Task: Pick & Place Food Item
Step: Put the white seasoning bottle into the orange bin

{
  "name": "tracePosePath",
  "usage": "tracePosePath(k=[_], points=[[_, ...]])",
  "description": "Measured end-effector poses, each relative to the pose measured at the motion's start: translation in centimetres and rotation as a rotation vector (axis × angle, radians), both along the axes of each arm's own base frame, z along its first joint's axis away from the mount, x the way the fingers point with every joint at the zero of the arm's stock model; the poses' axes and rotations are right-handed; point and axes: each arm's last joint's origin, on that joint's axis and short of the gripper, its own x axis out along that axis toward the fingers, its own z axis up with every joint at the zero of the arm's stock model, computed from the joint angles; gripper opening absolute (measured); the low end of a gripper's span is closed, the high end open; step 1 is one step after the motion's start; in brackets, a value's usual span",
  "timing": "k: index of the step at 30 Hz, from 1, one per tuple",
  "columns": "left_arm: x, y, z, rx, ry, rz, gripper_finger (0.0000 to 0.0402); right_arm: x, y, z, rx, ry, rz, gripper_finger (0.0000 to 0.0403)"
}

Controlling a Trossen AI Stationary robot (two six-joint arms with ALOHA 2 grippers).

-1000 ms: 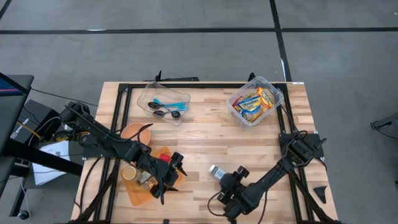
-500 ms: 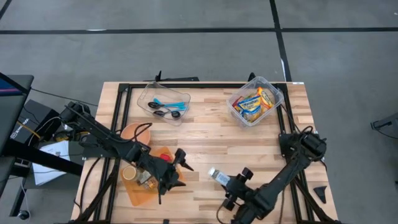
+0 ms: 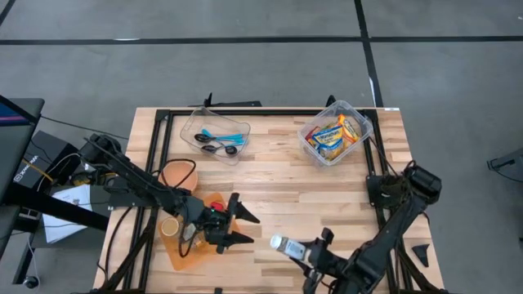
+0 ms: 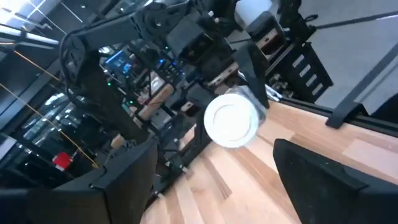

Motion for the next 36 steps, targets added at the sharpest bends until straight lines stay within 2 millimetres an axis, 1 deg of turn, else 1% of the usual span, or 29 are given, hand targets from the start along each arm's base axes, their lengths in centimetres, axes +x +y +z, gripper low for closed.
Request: tracePosePath(k=[4,9,14,18,21,26,32,36], points=[[0.5,-0.4,-0.4,0.004,0.015,-0.002,0.0322,0.9,-0.4,0.2,-0.014,0.004,0.016,0.0201],[1.6,-1.3,-1.3,0.061,0.069,-0.006,0.0357,2.1,-0.9,0.3,-0.019,0.023,0.041,0.0202],[2.6,-1.8,-1.6,0.081,0.092,-0.005,0.0386,2.2,-0.8,0.3,-0.011,0.036,0.058,0.0202],[3.1,-2.2,-1.7,0.083,0.097,-0.021,0.0394,2.3,-0.6,0.4,-0.006,0.026,0.075,0.0202],[3.7,-2.5,-2.0,0.089,0.104,-0.030,0.0392,2.9,-0.8,0.5,-0.004,0.029,0.093,0.0202],[4.1,-2.8,-2.3,0.114,0.105,-0.043,0.0376,3.7,-1.5,0.6,-0.012,0.046,0.104,0.0202],[4.0,-2.9,-2.1,0.112,0.096,-0.041,0.0353,3.7,-1.7,0.5,-0.027,0.063,0.101,0.0203],[4.0,-2.9,-2.1,0.114,0.098,-0.040,0.0330,3.4,-1.4,0.5,-0.028,0.062,0.110,0.0203]])
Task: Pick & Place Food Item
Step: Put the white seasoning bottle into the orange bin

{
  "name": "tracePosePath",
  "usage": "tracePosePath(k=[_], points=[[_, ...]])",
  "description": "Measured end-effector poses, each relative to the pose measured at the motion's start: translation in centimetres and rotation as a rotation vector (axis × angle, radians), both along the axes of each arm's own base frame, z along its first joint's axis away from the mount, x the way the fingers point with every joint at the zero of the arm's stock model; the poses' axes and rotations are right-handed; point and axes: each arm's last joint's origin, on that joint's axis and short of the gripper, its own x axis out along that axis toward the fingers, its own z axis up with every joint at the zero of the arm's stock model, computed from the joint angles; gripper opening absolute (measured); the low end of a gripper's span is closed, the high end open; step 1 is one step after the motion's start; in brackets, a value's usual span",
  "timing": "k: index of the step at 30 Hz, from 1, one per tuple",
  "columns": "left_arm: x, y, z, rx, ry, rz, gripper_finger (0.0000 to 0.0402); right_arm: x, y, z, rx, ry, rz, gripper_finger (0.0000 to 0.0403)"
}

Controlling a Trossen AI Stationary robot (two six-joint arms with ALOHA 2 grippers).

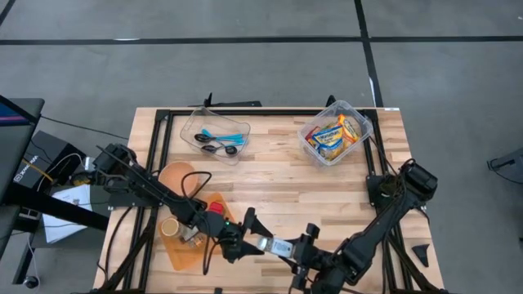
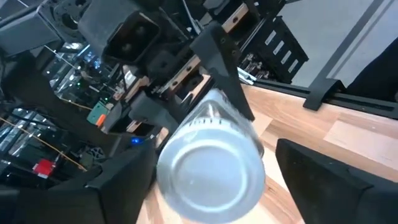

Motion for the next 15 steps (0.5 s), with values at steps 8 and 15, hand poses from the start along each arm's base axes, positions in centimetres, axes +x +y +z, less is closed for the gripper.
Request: tracePosePath(k=[8,15], points=[[-0.01,0.07,-0.13,0.034,0.002,0.016,0.0265,-0.22,0.18,-0.01,0.011,-0.003,-0.003,0.0203],[-0.04,0.09,-0.27,0.062,0.006,0.010,0.0201,-0.13,0.12,-0.02,0.017,0.000,-0.002,0.0203]])
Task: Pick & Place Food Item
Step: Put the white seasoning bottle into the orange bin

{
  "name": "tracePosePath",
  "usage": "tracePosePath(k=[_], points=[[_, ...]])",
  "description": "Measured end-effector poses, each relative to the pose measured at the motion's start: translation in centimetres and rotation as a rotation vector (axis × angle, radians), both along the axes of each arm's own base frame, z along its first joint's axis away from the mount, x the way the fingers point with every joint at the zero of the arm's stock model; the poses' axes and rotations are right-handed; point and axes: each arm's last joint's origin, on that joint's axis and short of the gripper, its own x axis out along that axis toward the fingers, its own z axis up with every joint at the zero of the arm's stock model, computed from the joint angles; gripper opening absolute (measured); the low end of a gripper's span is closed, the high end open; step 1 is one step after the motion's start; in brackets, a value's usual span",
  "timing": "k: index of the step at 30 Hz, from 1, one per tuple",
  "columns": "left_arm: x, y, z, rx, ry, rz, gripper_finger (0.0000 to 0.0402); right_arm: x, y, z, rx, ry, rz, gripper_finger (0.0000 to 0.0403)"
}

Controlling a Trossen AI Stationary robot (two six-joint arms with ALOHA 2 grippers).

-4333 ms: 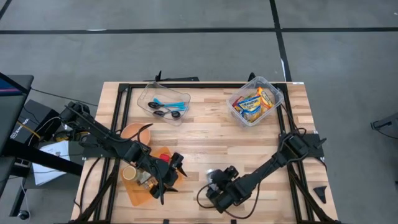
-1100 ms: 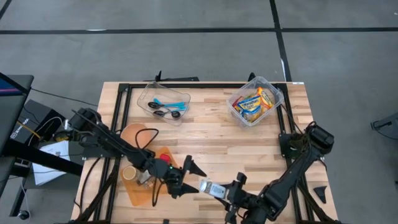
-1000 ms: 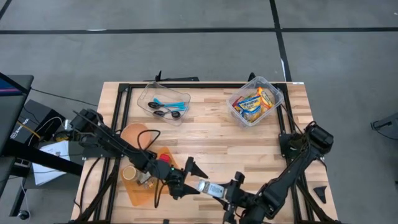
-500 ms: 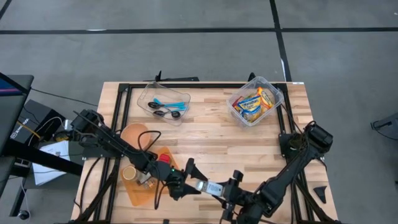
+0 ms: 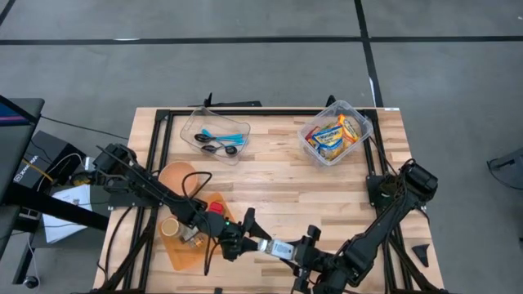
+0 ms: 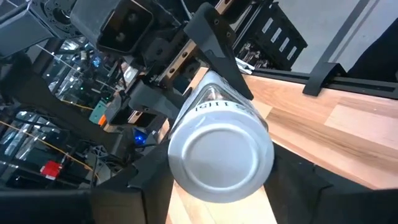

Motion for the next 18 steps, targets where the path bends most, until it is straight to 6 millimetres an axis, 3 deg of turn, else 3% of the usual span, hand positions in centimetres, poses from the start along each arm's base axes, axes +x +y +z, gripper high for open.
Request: tracePosePath(k=[3,11,18], points=[[0.00,0.00,0.01,0.000,0.000,0.000,0.0210,0.00,0.00,0.00,0.000,0.000,-0.001,0.0203],[-0.07,-0.18,0.14,-0.012,-0.012,0.000,0.0303,0.06,-0.10,0.01,0.000,-0.006,-0.012,0.0203],[-0.28,-0.52,0.17,-0.006,-0.017,0.001,0.0301,-0.05,-0.16,-0.10,-0.002,0.003,-0.018,0.0203]])
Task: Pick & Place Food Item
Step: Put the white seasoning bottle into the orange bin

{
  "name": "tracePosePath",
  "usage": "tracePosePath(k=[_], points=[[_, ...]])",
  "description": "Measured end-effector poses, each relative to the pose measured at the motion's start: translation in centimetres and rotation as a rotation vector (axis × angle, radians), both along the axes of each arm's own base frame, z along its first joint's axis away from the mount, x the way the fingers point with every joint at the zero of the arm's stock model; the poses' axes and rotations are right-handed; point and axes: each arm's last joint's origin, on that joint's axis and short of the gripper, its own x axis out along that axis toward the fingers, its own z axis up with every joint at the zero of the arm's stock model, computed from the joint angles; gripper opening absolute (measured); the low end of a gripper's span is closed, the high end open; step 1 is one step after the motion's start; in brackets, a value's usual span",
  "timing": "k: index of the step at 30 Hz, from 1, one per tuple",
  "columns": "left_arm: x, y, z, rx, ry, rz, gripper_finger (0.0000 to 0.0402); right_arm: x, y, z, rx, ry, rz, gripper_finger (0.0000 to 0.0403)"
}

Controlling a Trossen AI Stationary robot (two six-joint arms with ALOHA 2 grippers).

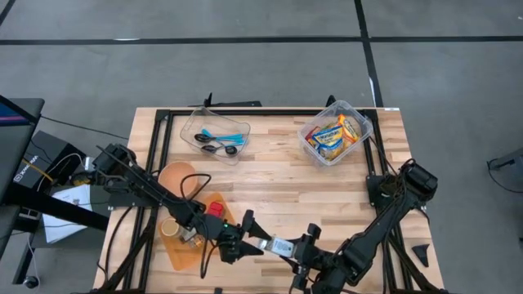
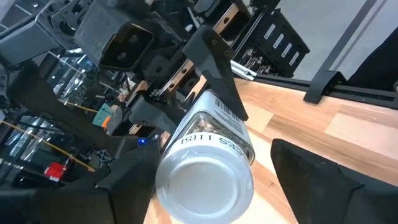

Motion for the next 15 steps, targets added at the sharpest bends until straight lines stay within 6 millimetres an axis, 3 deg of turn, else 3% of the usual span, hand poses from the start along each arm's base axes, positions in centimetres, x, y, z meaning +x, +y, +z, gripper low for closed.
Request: tracePosePath(k=[8,15], points=[[0.04,0.07,0.02,0.002,-0.003,0.015,0.0259,-0.03,-0.04,-0.03,0.005,0.001,-0.006,0.0203],[0.11,0.27,-0.05,0.001,0.004,0.040,0.0197,-0.07,0.00,-0.06,-0.001,0.006,0.000,0.0203]])
